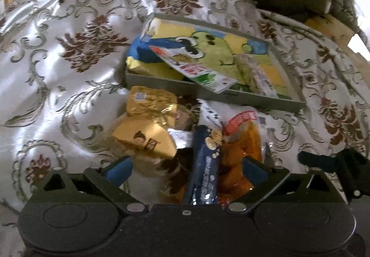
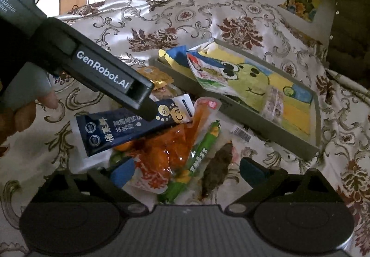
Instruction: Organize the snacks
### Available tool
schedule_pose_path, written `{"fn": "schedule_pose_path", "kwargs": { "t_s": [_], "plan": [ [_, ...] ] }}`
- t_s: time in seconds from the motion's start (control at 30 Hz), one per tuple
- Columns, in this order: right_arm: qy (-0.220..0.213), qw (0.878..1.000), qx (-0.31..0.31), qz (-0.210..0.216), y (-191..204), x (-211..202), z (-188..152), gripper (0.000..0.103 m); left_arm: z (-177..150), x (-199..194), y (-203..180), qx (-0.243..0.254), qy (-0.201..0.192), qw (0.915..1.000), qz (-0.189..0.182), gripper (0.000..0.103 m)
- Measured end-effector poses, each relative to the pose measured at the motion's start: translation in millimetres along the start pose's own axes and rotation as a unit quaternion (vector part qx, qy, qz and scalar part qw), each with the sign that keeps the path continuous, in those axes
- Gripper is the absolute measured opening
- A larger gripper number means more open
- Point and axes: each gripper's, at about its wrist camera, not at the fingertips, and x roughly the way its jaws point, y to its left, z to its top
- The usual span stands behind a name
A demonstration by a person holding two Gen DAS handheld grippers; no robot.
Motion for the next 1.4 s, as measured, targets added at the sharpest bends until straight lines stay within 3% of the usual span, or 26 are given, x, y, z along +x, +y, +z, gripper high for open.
{"fn": "schedule_pose_path", "kwargs": {
  "t_s": [0.33, 0.43, 0.5, 0.7, 0.87, 1.07, 1.27, 1.4],
  "plan": [
    [0.000, 1.000, 0.002, 0.002, 1.8, 7.8, 1.5, 0.086, -1.8, 5.1, 0.8, -0.002, 0.005, 0.9999, -0.010, 0.089],
    [0.001, 1.000, 0.007, 0.009, 1.2, 13.2, 2.8, 0.083, -1.8, 5.5, 1.0, 0.004, 0.007, 0.9999, -0.011, 0.078],
    [-0.002, 1.000, 0.013, 0.019, 0.5, 15.4, 3.0, 0.079, -2.2, 6.8, 1.8, 0.006, 0.013, 0.9997, -0.018, 0.062],
    [-0.013, 0.999, -0.001, 0.032, 8.5, 16.9, 3.7, 0.067, -4.2, 6.3, -2.8, 0.021, 0.025, 0.9984, -0.046, 0.039],
    [-0.011, 0.999, 0.015, 0.044, 8.2, 18.8, 4.9, 0.061, -8.6, 13.0, -7.4, 0.037, 0.040, 0.9974, -0.048, 0.038],
    [-0.006, 0.997, 0.034, 0.065, 2.3, 27.1, 3.5, 0.066, -5.2, 20.2, 8.6, -0.020, 0.052, 0.9968, -0.057, 0.039],
    [-0.006, 0.997, 0.036, 0.067, 2.7, 29.8, 3.1, 0.065, -6.1, 22.3, 4.4, -0.005, 0.054, 0.9976, -0.044, 0.038],
    [-0.003, 0.997, 0.048, 0.060, 2.6, 28.6, 5.0, 0.057, -6.8, 17.6, -3.4, 0.019, 0.050, 0.9979, -0.038, 0.030]
  ]
}}
